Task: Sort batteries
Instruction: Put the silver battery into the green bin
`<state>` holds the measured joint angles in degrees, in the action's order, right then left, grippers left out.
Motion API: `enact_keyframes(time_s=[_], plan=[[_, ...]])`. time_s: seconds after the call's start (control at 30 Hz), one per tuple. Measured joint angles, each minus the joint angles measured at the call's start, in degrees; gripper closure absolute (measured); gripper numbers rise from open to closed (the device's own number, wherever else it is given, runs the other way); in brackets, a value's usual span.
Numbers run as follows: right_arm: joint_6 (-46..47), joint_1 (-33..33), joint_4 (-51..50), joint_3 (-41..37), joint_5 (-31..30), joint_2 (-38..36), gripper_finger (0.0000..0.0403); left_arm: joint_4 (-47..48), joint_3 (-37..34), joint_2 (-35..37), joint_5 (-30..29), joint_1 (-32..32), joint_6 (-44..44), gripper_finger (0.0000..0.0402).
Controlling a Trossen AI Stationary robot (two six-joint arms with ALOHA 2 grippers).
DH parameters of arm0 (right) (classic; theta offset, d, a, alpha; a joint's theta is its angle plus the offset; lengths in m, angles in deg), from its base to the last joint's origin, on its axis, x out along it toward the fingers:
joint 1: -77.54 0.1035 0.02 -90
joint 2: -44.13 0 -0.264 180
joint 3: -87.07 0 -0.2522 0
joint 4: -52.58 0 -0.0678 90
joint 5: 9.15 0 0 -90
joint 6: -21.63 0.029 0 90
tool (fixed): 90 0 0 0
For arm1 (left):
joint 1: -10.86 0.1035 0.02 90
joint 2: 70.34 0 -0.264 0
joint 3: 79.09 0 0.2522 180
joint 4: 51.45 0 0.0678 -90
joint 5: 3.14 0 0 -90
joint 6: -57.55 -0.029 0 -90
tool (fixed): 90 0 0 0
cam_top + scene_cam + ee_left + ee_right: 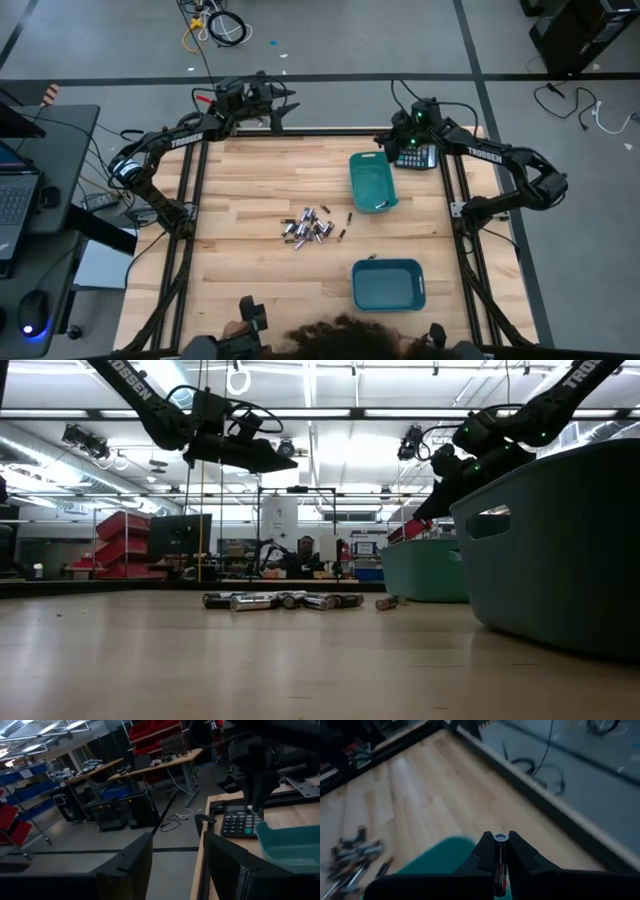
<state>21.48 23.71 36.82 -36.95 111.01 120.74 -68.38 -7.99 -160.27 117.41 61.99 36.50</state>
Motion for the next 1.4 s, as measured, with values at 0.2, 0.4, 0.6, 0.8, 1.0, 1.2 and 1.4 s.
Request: enact_keyframes(time_s=[0.2,0.4,0.6,0.8,1.0,1.2,1.4], plan=[[-3.1,0.5,-19.2,0.0,-2.1,-8.9,0.0387,0.2,0.0,0.0,0.0,-0.3,0.3,0.0224],[7.9,1.7,-39.9,1.7,-18.2,-19.6,0.0387,0.2,0.0,0.0,0.0,-1.1,2.0,0.0224],[18.4,6.0,-48.5,-0.1,-20.1,-21.2,0.0387,0.9,0.0,-0.3,0.0,-3.2,3.4,0.0224],[15.9,9.2,-55.5,0.0,-19.7,-16.8,0.0387,1.3,0.0,-2.7,6.1,-7.5,3.2,0.0224],[11.9,12.5,-57.2,0.0,-22.2,-11.4,0.0387,3.8,0.0,-3.6,4.4,-11.0,-1.1,0.0224],[11.5,15.5,-54.7,-1.6,-28.1,-8.7,0.0387,5.2,0.0,-3.6,3.4,-11.4,-1.3,0.0224],[13.0,15.9,-50.6,-5.9,-24.9,-8.5,0.0387,9.7,-0.1,-3.6,2.5,-11.0,-2.3,0.0224]])
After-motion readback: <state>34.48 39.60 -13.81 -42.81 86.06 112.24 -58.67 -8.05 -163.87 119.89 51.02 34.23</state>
